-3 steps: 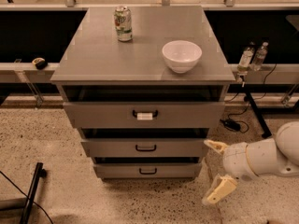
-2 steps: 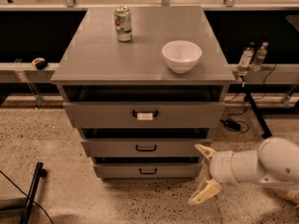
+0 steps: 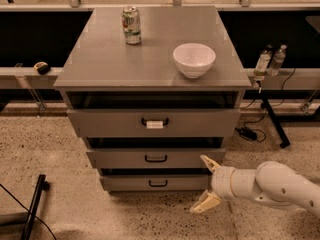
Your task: Open bottom drawer
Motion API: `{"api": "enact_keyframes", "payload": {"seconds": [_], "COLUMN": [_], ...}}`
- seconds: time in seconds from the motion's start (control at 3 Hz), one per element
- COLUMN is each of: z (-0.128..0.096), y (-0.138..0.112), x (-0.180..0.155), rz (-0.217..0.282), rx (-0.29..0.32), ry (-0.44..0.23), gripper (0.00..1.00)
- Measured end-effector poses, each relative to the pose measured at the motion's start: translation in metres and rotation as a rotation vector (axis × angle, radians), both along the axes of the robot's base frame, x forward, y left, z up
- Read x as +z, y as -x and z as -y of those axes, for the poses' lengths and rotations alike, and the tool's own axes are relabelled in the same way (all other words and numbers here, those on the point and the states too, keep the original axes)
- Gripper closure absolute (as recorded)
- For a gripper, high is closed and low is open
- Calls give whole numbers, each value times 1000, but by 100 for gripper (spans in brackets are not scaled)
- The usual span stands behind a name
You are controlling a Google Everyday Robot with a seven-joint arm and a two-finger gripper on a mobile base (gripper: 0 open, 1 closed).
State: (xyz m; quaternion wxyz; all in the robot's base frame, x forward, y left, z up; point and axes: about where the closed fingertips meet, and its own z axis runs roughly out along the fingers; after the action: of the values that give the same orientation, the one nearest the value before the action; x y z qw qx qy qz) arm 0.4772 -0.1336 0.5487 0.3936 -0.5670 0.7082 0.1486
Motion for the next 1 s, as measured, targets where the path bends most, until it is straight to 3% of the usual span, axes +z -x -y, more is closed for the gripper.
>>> {"api": "enact_keyframes", "payload": {"seconds": [0.33, 0.67, 1.0], "z": [-4, -7, -15], "y": [-1, -23, -36], "x": [-6, -47, -131], "rz": [-25, -38, -90], "rx": [32, 98, 205], "ry": [13, 47, 70], "gripper": [0, 0, 0]}}
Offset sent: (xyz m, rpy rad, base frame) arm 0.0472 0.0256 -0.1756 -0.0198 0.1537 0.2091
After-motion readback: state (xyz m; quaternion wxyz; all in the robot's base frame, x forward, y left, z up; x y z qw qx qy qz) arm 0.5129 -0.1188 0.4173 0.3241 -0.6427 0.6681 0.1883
